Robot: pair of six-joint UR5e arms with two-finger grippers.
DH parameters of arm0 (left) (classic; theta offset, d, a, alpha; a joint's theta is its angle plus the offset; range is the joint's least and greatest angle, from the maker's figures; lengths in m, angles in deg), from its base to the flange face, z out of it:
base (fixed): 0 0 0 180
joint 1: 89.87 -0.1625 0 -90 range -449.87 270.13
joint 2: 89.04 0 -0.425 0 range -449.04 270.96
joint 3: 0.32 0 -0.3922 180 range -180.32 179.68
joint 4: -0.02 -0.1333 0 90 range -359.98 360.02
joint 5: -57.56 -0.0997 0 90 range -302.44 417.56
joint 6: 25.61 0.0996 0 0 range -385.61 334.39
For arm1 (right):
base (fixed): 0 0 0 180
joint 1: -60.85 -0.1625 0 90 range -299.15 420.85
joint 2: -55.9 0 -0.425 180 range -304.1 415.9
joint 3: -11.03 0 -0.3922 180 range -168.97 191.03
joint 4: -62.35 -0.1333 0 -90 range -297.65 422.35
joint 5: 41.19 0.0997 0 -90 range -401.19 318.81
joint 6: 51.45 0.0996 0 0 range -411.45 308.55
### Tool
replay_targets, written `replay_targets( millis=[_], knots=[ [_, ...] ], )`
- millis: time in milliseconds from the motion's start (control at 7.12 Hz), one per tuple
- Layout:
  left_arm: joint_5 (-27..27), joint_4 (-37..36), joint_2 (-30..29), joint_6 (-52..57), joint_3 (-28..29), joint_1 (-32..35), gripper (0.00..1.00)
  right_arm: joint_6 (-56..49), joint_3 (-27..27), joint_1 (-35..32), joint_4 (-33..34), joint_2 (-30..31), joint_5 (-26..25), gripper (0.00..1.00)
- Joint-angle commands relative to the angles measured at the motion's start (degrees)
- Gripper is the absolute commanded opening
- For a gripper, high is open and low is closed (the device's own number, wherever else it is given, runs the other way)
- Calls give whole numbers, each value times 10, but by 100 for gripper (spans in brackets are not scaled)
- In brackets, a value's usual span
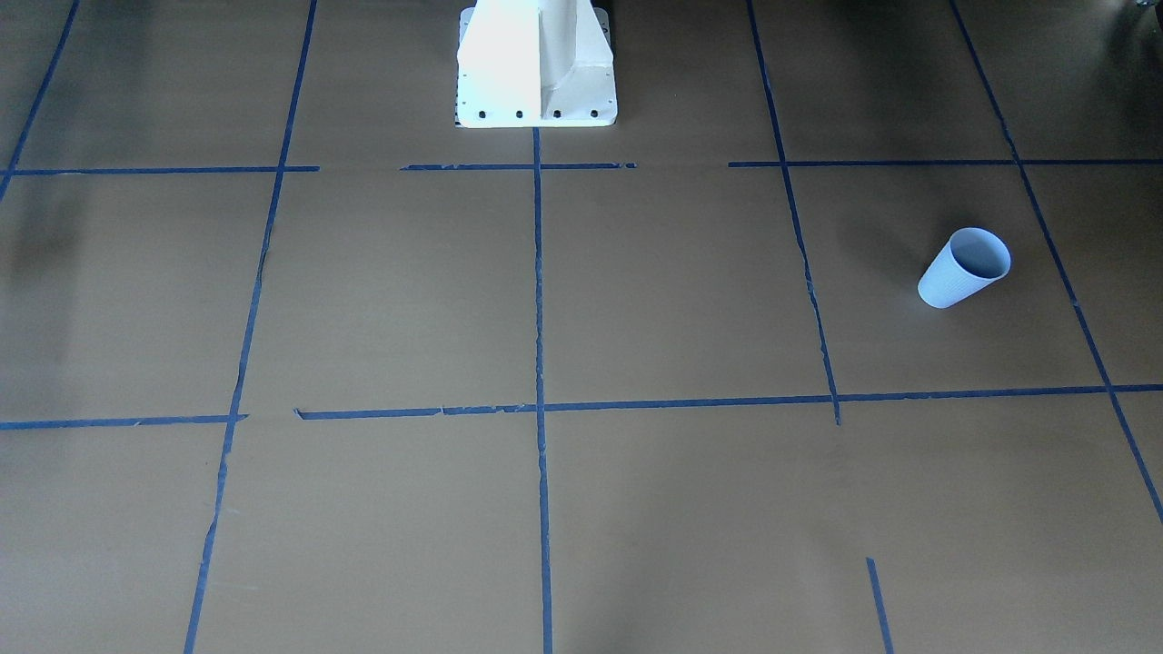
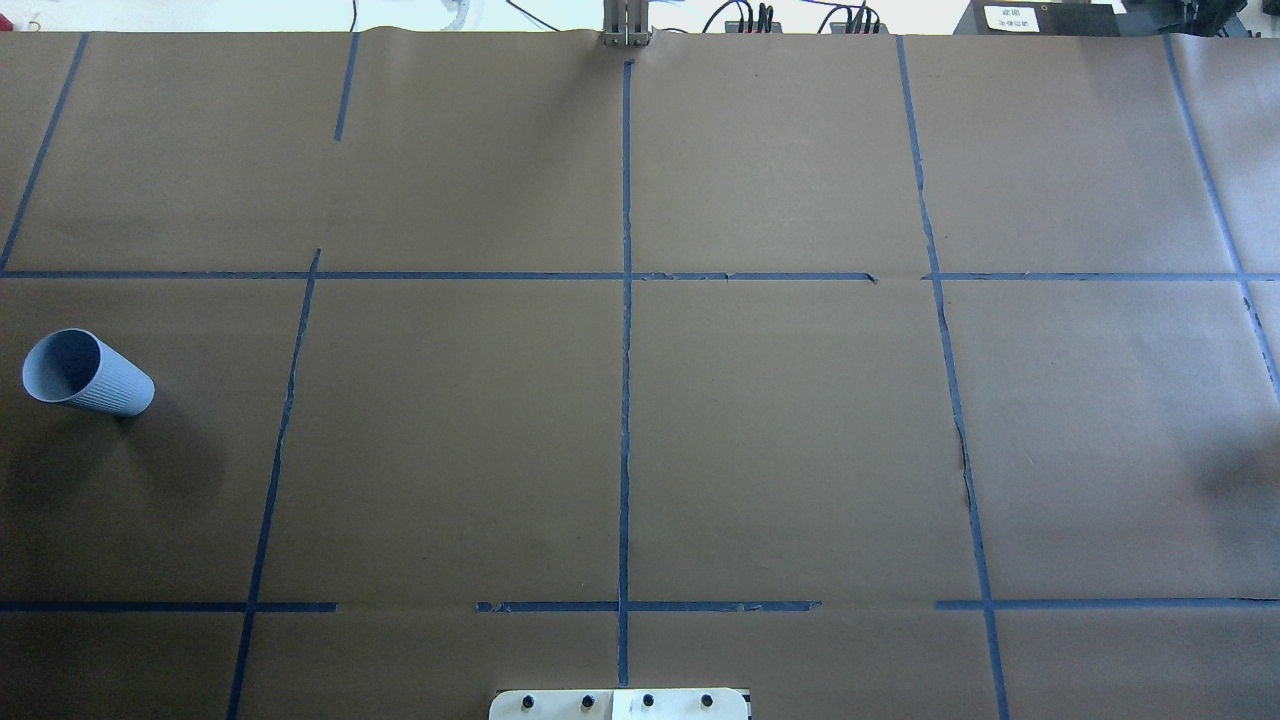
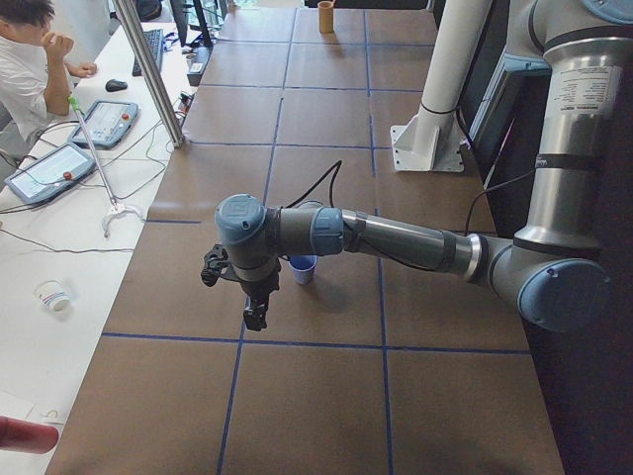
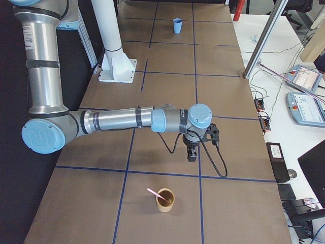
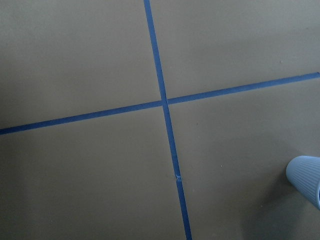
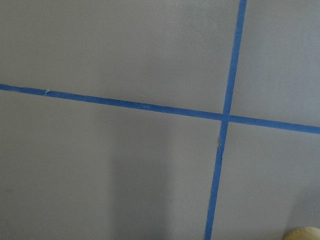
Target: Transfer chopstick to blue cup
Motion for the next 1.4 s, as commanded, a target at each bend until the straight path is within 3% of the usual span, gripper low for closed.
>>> replay_targets(
  millis=[0,421,561,702,842,1123,1263],
  knots=[
    [15,9,2,-26,-27,-15,100,0,2,11,-3,5,0,100],
    [20,28,16,-37,-11,-16,100,-1,-3,25,-4,7,-17,100],
    [22,93,47,-43,-18,-16,100,-3,-3,25,-4,12,-14,100],
    [31,152,53,-101,-3,-33,100,-2,1,25,-5,14,-12,100],
    [43,188,53,-197,-8,-103,100,-1,1,28,-6,14,-1,100],
    [32,312,62,-370,-1,-178,100,-2,2,32,-7,14,7,100],
    [21,354,69,-421,0,-216,100,1,-1,52,-44,14,8,100]
  ],
)
